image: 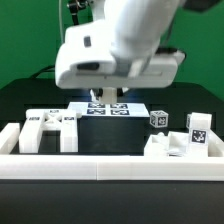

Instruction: Assemble chair

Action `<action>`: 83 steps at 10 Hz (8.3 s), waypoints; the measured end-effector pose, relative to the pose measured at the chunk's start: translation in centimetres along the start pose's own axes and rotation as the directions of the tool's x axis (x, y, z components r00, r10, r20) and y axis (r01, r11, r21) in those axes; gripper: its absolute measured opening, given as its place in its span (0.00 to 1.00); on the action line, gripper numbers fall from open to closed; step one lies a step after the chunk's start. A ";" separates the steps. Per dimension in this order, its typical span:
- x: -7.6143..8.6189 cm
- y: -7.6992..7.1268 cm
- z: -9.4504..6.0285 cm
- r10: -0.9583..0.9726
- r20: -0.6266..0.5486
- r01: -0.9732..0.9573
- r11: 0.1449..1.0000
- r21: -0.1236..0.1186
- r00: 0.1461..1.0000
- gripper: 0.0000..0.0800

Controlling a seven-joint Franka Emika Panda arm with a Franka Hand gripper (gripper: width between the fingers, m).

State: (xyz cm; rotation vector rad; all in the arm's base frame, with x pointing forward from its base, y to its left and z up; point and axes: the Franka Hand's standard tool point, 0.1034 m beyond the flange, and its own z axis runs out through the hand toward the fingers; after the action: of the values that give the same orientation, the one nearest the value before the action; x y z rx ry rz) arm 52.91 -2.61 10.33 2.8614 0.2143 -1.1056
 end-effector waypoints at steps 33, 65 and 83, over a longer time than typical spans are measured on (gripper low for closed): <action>7.1 -3.8 -9.6 0.139 -0.901 -0.073 0.990 0.119 0.411 0.37; 6.1 -3.6 -7.8 0.124 -0.941 -0.015 0.992 0.126 0.314 0.37; 6.2 -5.8 -7.1 0.191 -0.914 0.011 0.978 0.209 0.358 0.37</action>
Offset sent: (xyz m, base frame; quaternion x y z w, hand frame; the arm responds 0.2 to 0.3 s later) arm 0.0000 0.0000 0.0000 0.0000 0.1938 0.0000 0.9810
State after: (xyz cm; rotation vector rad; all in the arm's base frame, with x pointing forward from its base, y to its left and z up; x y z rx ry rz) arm 61.23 4.57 11.35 3.2077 -0.0246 0.7460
